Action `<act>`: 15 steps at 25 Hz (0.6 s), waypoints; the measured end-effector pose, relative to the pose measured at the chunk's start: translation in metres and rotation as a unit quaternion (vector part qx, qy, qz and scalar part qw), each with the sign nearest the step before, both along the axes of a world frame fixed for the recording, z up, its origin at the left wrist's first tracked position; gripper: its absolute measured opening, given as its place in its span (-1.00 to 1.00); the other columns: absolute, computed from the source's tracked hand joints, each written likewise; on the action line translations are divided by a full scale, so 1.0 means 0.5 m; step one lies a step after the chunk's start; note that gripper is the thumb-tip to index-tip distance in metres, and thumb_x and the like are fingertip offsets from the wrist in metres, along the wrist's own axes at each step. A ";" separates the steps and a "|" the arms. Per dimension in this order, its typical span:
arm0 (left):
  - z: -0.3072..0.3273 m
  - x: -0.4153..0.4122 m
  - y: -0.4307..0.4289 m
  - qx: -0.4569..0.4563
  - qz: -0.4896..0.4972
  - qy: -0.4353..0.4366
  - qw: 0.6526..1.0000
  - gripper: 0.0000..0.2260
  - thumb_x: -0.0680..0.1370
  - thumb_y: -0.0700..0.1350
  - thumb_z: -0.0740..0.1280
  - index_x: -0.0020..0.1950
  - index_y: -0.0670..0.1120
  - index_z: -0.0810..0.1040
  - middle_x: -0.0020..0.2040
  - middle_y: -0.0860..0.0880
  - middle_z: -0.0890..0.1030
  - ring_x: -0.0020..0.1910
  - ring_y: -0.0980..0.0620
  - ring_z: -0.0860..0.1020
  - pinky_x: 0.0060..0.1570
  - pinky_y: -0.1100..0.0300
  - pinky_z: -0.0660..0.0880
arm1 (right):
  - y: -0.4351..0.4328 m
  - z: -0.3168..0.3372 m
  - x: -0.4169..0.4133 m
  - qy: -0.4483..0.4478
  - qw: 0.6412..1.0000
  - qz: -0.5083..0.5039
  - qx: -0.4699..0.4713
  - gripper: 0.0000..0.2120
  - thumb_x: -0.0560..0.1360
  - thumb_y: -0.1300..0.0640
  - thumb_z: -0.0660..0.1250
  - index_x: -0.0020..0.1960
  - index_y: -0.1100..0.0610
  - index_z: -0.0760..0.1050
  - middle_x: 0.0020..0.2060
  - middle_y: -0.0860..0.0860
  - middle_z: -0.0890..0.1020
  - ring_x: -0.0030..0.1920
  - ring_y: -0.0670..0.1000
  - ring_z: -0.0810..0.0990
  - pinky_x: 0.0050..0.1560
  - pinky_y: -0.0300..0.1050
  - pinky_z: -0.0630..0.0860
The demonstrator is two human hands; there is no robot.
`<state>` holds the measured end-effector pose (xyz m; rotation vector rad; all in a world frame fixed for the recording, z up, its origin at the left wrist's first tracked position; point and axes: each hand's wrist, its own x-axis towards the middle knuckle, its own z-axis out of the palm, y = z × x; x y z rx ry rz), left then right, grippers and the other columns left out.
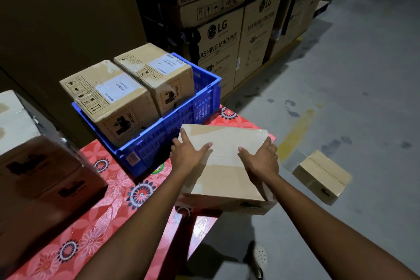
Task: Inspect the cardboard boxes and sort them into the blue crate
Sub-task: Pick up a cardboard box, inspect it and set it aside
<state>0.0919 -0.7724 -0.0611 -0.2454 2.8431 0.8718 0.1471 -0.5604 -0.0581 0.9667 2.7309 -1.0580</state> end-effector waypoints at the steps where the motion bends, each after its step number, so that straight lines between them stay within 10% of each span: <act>1: 0.003 -0.019 0.014 -0.008 0.010 -0.007 1.000 0.01 0.46 0.43 0.32 0.66 -0.03 -0.10 0.49 -0.24 0.25 0.43 -0.29 0.30 0.36 -0.20 0.31 | 0.006 0.004 -0.030 -0.005 1.000 -0.005 -0.003 0.06 0.47 -0.30 0.43 0.66 0.18 -0.08 0.60 0.24 0.14 0.53 0.34 0.25 0.42 0.25 0.33; 15: -0.048 -0.132 0.127 -0.171 0.085 -0.015 0.981 0.05 0.34 0.59 0.21 0.65 0.09 -0.08 0.39 -0.20 0.29 0.30 -0.24 0.34 0.25 -0.18 0.33 | 0.094 -0.038 -0.209 -0.059 0.994 0.057 0.076 0.13 0.42 -0.40 0.41 0.65 0.17 -0.09 0.55 0.20 0.21 0.49 0.30 0.30 0.35 0.25 0.41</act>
